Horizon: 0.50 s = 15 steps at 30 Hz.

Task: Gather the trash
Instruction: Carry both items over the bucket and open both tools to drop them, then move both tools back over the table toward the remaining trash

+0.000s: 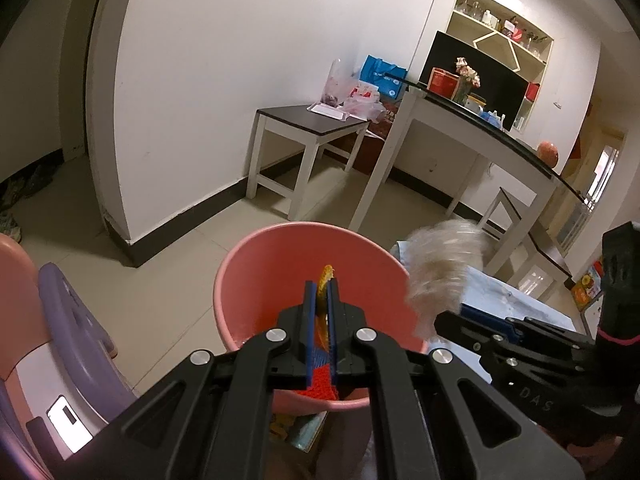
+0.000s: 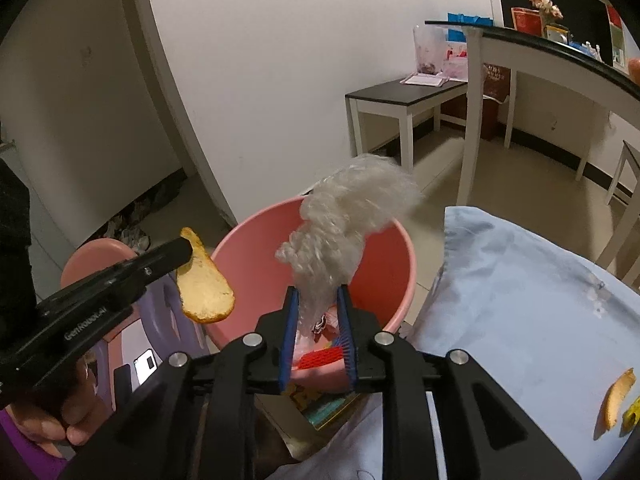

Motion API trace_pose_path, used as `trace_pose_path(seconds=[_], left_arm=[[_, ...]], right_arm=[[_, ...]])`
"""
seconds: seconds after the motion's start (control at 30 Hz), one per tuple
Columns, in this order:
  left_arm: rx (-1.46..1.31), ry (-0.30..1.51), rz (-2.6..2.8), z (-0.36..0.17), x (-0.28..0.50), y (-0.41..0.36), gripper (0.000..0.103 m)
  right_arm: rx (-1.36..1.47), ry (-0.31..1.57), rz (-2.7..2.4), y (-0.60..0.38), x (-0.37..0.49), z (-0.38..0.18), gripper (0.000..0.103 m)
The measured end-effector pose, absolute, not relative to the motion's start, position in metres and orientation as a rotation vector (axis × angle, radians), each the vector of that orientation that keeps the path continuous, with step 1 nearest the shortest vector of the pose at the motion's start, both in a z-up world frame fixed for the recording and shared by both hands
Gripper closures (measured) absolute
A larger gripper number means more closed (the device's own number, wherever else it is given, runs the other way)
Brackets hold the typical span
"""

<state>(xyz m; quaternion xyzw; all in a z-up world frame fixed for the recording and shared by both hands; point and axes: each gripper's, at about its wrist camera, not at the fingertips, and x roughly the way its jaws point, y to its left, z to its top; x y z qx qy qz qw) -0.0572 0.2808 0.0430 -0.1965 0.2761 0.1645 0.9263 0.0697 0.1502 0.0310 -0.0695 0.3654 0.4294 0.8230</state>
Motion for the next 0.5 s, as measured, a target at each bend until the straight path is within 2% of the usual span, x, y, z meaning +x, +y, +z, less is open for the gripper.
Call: trace_pose_path(seconds=[0.1,0.23,0.5], left_arm=[[-0.414,0.580,0.333,0.039,-0.049,0.284,0.097],[-0.436,0.587,0.317,0.034,-0.046,0.284,0.090],[-0.401,0.572,0.246,0.042,-0.040,0.257,0.081]], right_arm=[[-0.144,0.782,0.914,0.147,0.073,0.029,0.080],[-0.124,0.777,0.912,0.135,0.075,0.031,0.070],[-0.063,0.772,0.894,0.093,0.074,0.035,0.067]])
